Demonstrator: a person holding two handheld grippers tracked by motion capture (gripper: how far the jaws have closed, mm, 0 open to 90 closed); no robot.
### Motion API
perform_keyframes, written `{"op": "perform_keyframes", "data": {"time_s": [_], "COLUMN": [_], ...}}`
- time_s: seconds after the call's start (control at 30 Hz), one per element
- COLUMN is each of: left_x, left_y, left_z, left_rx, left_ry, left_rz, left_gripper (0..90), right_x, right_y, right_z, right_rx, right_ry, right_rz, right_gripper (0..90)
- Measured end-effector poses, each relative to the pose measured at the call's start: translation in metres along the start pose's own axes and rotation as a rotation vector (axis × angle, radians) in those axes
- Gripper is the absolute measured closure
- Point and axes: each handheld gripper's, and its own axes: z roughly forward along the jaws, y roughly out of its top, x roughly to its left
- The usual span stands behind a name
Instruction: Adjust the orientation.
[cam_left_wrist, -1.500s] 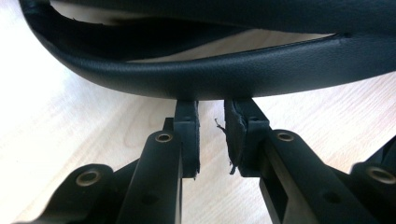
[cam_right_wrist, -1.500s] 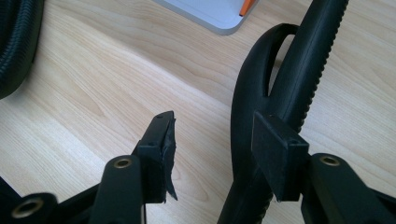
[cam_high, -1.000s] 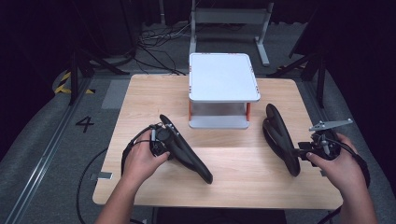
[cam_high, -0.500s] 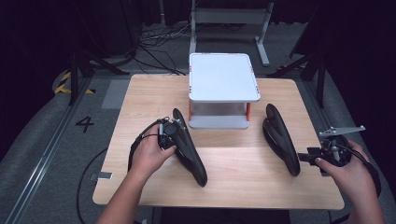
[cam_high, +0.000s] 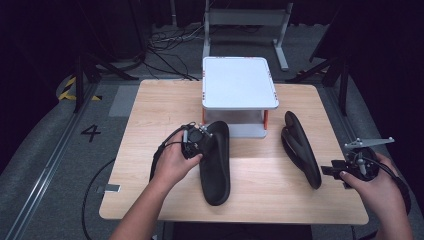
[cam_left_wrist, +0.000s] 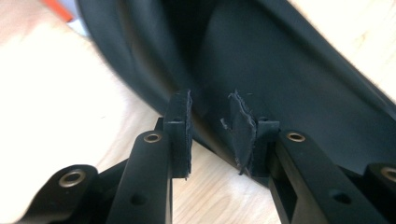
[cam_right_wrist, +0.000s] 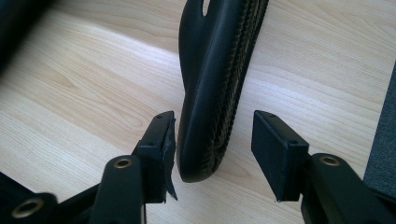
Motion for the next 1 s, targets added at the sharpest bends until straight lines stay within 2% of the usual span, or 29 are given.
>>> {"op": "perform_keyframes", "data": {"time_s": [0.03, 0.07, 0.2, 0.4, 0.47, 0.53, 0.67, 0.77, 0.83, 0.9, 0.93, 0.97, 1.0], "left_x": [-0.002, -0.004, -0.007, -0.004, -0.002, -0.001, 0.0, 0.0, 0.0, -0.001, -0.002, -0.003, -0.005], "left_y": [0.002, 0.003, 0.004, -0.002, -0.005, -0.006, -0.007, -0.004, -0.003, -0.002, -0.002, -0.002, -0.001], "left_z": [0.002, 0.005, 0.001, -0.009, -0.012, -0.01, 0.008, 0.019, 0.022, 0.023, 0.022, 0.022, 0.021], "left_rx": [0.014, 0.03, 0.009, -0.045, -0.043, -0.036, -0.009, 0.028, 0.041, 0.048, 0.041, 0.029, 0.024], "left_ry": [-0.011, 0.014, 0.029, 0.037, 0.014, 0.007, -0.017, -0.01, -0.019, -0.003, -0.023, -0.056, -0.049], "left_rz": [0.005, 0.016, 0.016, -0.012, -0.028, -0.028, -0.013, -0.009, -0.008, 0.005, 0.008, -0.001, -0.003], "left_gripper": [66.4, 68.1, 66.0, 43.8, 41.7, 39.0, 36.2, 36.1, 39.1, 43.8, 45.8, 56.7, 56.3], "right_x": [0.0, 0.0, -0.001, -0.001, -0.001, -0.001, 0.0, 0.001, 0.001, 0.0, -0.001, -0.001, -0.001], "right_y": [0.0, 0.0, 0.0, 0.001, 0.002, 0.002, 0.003, 0.003, 0.003, 0.003, 0.002, 0.002, 0.002], "right_z": [0.0, 0.0, -0.001, 0.0, 0.0, 0.0, 0.002, 0.003, 0.002, 0.002, 0.002, 0.002, 0.002], "right_rx": [-0.001, -0.002, -0.005, -0.005, -0.01, -0.009, -0.007, -0.003, -0.01, -0.007, -0.006, -0.005, -0.004], "right_ry": [0.0, 0.001, -0.001, 0.001, 0.003, 0.004, 0.005, 0.008, 0.004, 0.004, 0.003, 0.002, 0.002], "right_rz": [0.0, 0.0, -0.002, -0.006, -0.008, -0.009, -0.013, -0.016, -0.015, -0.013, -0.01, -0.009, -0.01], "right_gripper": [51.2, 51.2, 51.2, 51.2, 51.2, 51.2, 51.1, 51.1, 51.0, 50.9, 50.9, 50.8, 50.8]}}
